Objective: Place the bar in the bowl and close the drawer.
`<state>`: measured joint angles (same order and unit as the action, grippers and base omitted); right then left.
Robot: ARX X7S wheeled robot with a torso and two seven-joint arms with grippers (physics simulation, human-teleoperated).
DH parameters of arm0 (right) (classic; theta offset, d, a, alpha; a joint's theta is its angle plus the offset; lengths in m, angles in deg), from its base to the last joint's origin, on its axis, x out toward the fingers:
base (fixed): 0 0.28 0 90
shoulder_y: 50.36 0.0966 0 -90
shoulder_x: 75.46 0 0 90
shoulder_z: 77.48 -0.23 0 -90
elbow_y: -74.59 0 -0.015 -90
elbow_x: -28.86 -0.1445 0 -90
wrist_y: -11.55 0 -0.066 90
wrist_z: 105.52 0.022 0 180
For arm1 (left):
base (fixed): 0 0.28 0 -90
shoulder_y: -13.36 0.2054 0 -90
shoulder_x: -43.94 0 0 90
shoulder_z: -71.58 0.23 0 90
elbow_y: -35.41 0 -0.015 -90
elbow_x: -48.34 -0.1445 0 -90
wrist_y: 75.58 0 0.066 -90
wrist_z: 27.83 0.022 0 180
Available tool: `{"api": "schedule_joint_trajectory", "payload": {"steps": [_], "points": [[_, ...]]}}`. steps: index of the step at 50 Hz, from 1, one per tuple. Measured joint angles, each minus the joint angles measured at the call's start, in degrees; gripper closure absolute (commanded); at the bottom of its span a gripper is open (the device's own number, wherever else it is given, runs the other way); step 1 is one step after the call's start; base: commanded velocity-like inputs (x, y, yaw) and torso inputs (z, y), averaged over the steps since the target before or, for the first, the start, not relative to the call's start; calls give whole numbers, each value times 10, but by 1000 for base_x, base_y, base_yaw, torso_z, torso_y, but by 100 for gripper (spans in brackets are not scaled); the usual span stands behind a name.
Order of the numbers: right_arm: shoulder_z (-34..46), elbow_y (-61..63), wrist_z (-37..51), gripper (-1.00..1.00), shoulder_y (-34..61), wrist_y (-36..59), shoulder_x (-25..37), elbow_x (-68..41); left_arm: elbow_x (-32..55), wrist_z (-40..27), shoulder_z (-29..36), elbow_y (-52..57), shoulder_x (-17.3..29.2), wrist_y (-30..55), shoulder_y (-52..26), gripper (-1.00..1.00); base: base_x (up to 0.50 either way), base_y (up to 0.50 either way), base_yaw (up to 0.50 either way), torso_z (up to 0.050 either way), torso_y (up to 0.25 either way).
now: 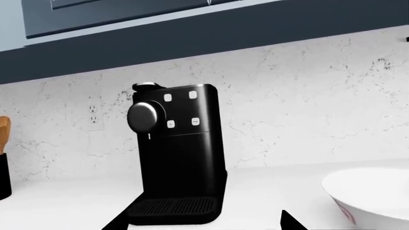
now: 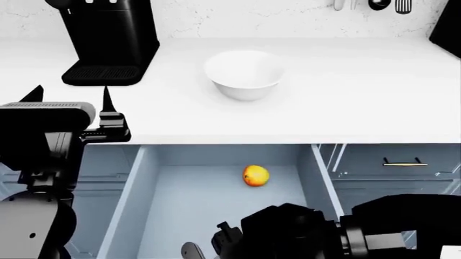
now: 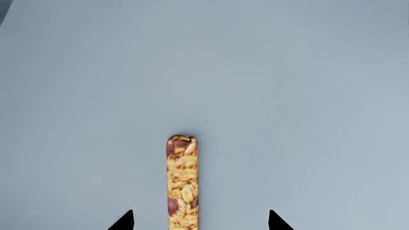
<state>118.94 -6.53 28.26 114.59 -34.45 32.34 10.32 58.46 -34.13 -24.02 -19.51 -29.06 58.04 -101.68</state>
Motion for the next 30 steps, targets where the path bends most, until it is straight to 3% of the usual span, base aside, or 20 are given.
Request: {"api": "schedule_joint_trajectory", "payload": {"steps": [16, 30], "points": [[-28, -4, 47, -100, -40, 100, -19, -32, 2, -2, 4, -4, 3, -2, 1, -100, 0, 0, 0, 0, 0], [-26, -15, 69, -100, -67, 127, -32, -36, 4, -4, 3, -5, 6, -6, 2, -100, 0, 0, 0, 0, 0]]}}
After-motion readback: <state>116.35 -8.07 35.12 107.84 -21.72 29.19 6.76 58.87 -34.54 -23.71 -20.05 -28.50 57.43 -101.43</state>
